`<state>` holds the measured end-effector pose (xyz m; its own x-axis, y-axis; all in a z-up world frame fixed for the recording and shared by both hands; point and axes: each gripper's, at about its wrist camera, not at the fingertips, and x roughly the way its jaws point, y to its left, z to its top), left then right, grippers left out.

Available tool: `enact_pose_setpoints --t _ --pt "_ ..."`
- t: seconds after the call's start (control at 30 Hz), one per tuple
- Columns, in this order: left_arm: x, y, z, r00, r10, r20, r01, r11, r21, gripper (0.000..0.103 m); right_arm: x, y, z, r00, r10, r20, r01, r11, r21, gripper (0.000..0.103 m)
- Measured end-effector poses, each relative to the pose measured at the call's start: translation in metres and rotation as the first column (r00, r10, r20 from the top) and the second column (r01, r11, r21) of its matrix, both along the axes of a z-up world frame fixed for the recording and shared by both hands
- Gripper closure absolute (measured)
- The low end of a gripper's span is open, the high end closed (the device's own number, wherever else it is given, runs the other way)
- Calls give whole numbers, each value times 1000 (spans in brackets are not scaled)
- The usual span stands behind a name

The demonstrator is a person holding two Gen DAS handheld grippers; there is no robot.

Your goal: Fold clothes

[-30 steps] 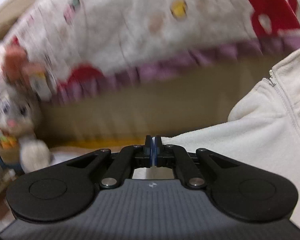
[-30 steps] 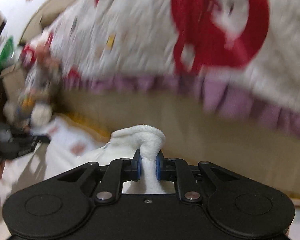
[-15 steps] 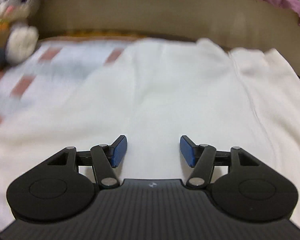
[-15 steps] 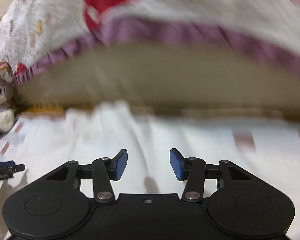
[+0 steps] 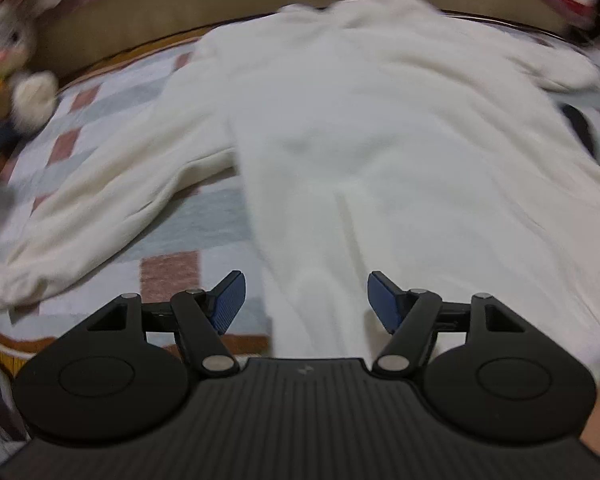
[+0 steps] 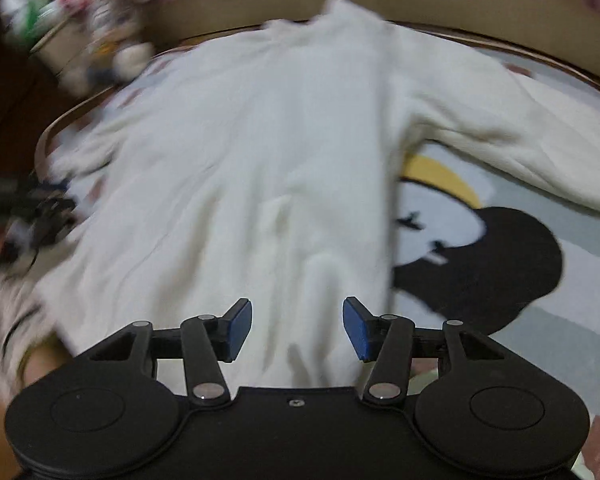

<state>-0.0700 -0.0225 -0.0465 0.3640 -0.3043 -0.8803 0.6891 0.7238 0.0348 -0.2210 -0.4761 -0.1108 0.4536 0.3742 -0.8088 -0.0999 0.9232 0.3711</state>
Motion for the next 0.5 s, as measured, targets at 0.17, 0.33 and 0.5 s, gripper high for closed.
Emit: enact_pose_setpoints --t 0.17,0.33,0.5 --pt "-44 -12 24 983 -179 -37 178 984 -8 35 -26 20 8 989 137 54 -137 991 -6 47" --pt "-72 -33 17 944 -312 -107 319 946 58 35 -51 13 6 985 172 29 -170 982 -78 47" --pt "-95 -60 0 924 -372 -89 381 913 146 31 -85 10 6 978 208 33 -201 970 -138 43"
